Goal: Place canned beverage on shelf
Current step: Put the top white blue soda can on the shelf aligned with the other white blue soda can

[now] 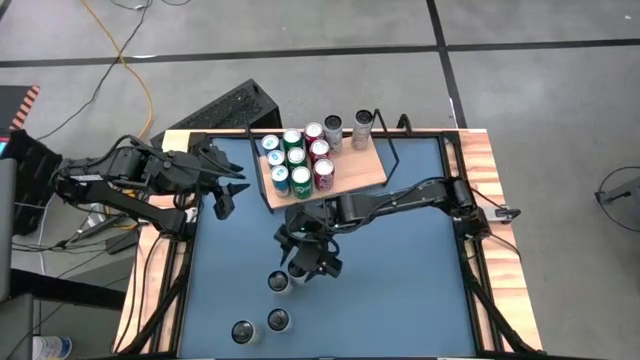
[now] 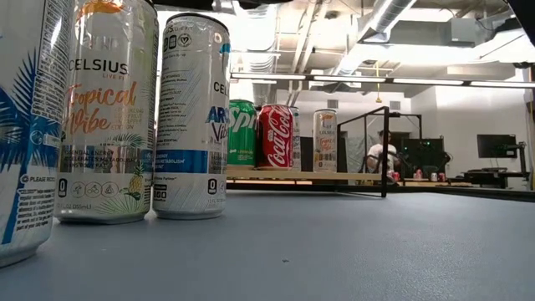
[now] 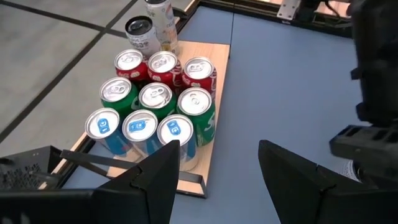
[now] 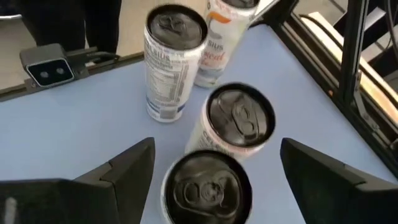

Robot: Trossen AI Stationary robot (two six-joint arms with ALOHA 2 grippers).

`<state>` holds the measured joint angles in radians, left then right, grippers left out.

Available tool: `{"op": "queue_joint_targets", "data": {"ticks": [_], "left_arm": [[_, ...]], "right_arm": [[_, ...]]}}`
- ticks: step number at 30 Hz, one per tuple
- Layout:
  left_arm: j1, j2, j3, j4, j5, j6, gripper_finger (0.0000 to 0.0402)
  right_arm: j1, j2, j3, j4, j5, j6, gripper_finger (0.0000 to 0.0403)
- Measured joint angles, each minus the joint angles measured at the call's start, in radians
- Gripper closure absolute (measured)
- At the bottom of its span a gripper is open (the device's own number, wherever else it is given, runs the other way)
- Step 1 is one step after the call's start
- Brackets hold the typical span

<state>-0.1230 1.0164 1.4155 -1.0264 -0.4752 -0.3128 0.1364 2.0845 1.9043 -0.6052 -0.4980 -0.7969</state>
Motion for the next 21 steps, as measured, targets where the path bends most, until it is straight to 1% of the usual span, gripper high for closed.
{"op": "queue_joint_targets", "data": {"ticks": [4,8,11,13,15,17,21], "left_arm": [[0.000,0.000,0.000,-0.013,0.000,0.000,0.0196],[0.000,0.000,0.000,-0.013,-0.001,0.001,0.0196],[0.000,0.000,0.000,-0.014,-0.001,0.001,0.0196],[0.000,0.000,0.000,-0.015,-0.002,0.002,0.0196],[0.000,0.000,0.000,-0.016,-0.002,0.006,0.0196],[0.000,0.000,0.000,-0.016,-0.002,0.006,0.0196],[0.000,0.000,0.000,-0.019,-0.002,0.006,0.0196]], "right_arm": [[0.000,0.000,0.000,0.004,-0.008,0.000,0.0074],[-0.010,0.020,0.002,0.016,-0.058,0.002,0.0074],[-0.016,0.046,-0.002,-0.009,-0.057,0.003,0.0074],[-0.024,0.064,-0.001,0.024,-0.058,0.003,0.0074],[-0.030,0.066,-0.001,0.004,-0.058,0.008,0.0074],[-0.038,0.076,0.001,0.022,-0.060,0.010,0.0074],[-0.046,0.078,-0.001,0.004,-0.060,0.014,0.0086]]}}
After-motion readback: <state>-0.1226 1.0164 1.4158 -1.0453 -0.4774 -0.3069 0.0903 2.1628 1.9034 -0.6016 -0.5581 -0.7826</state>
